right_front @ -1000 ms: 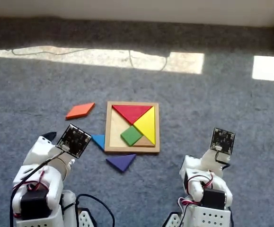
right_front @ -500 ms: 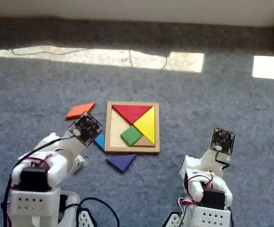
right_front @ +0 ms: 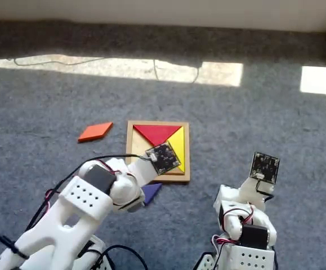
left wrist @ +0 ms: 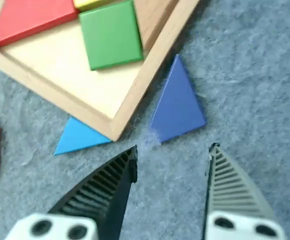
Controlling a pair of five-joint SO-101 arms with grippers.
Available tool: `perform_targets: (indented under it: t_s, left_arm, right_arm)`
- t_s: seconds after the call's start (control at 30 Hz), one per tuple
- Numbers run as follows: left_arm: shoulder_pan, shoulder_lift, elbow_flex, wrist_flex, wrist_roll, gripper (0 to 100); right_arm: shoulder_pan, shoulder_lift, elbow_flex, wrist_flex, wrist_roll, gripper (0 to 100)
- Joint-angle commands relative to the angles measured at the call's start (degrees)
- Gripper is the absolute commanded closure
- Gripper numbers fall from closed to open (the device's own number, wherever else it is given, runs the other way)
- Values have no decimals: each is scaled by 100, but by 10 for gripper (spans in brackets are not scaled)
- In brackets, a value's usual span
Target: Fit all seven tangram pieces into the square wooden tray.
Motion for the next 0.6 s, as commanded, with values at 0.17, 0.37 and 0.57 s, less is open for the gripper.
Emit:
perform_targets:
  t_s: [0.17,0.37,0.57]
  left_arm:
    - [479,1684,-980,-334,88,787]
    - [497,2712,-1349,-334,97,790]
    - [215,3574,-1868,-334,448,790]
  right_arm:
    - [75,-66,637,-40,-53,995]
    - [75,-66,637,-40,-53,995]
    - [75,-66,637,-40,-53,995]
